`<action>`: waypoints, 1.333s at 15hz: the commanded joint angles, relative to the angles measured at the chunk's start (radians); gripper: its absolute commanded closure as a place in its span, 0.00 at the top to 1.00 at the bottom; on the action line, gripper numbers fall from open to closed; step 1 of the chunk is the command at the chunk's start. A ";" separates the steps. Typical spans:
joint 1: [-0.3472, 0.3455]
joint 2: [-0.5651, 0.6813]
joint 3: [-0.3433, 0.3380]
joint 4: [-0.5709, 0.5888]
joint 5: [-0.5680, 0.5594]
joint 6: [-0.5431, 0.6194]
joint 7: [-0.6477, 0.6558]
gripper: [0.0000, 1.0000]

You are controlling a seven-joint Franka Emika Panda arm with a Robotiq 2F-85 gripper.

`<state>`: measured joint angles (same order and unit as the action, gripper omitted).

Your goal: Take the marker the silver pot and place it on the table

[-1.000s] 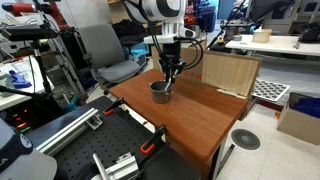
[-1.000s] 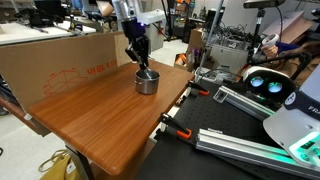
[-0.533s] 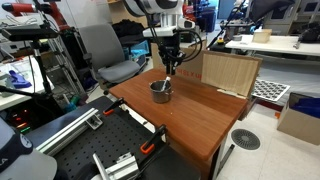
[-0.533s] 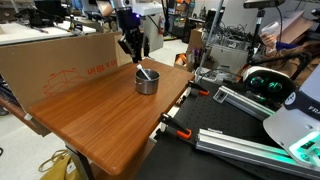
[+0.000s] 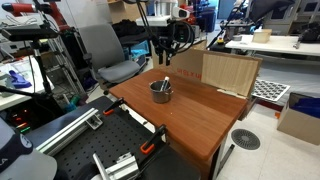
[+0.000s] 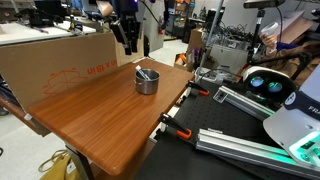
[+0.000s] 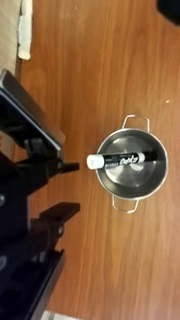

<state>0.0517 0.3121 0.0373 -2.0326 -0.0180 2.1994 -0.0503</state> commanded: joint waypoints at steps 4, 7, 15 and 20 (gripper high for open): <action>-0.010 -0.010 0.007 -0.029 0.007 -0.013 -0.031 0.91; -0.014 -0.008 0.007 -0.045 0.011 0.005 -0.040 1.00; -0.026 0.059 -0.004 -0.040 0.007 -0.012 -0.032 1.00; -0.036 0.092 -0.014 -0.012 0.007 -0.030 -0.023 1.00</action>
<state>0.0252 0.3809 0.0219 -2.0793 -0.0160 2.1952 -0.0685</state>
